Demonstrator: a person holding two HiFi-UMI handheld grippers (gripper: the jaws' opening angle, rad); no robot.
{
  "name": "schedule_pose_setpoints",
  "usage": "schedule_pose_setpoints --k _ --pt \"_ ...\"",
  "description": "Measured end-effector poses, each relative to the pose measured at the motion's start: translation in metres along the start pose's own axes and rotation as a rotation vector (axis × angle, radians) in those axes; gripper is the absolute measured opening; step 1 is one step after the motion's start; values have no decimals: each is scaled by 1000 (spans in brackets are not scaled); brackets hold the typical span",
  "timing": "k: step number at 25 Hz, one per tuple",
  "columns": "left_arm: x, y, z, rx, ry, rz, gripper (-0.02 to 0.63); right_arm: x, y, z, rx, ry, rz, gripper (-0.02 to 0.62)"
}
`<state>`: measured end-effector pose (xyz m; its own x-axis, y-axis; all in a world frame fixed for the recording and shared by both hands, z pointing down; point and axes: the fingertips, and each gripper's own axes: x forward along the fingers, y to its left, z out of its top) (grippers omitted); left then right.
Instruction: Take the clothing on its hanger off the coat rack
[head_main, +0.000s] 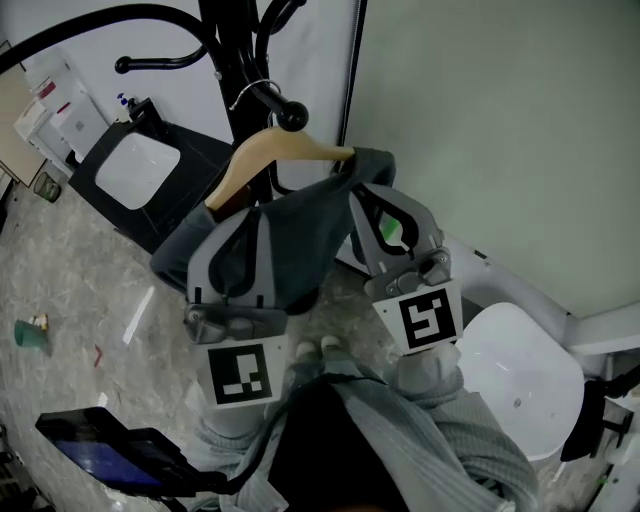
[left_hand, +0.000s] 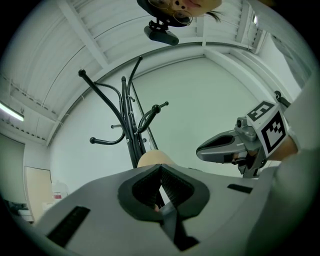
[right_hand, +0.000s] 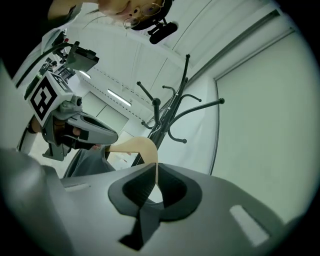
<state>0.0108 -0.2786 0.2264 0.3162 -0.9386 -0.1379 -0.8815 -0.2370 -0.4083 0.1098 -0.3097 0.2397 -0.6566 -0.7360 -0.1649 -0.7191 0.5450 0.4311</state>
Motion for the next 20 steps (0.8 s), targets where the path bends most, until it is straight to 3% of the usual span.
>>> schedule_pose_setpoints --k 4,7,10,12,20 --pt "4 15 5 -7 9 66 5 18 -6 -1 6 -11 95 19" --pt "5 24 11 3 10 98 6 30 -8 -4 -69 -3 165 54" --pt "7 32 16 75 29 135 6 40 -10 -7 -150 7 230 145" --pt "10 36 15 134 64 141 89 46 -11 -9 -185 13 263 177" --pt "26 46 -28 273 306 154 216 63 -7 -34 -284 89 368 213"
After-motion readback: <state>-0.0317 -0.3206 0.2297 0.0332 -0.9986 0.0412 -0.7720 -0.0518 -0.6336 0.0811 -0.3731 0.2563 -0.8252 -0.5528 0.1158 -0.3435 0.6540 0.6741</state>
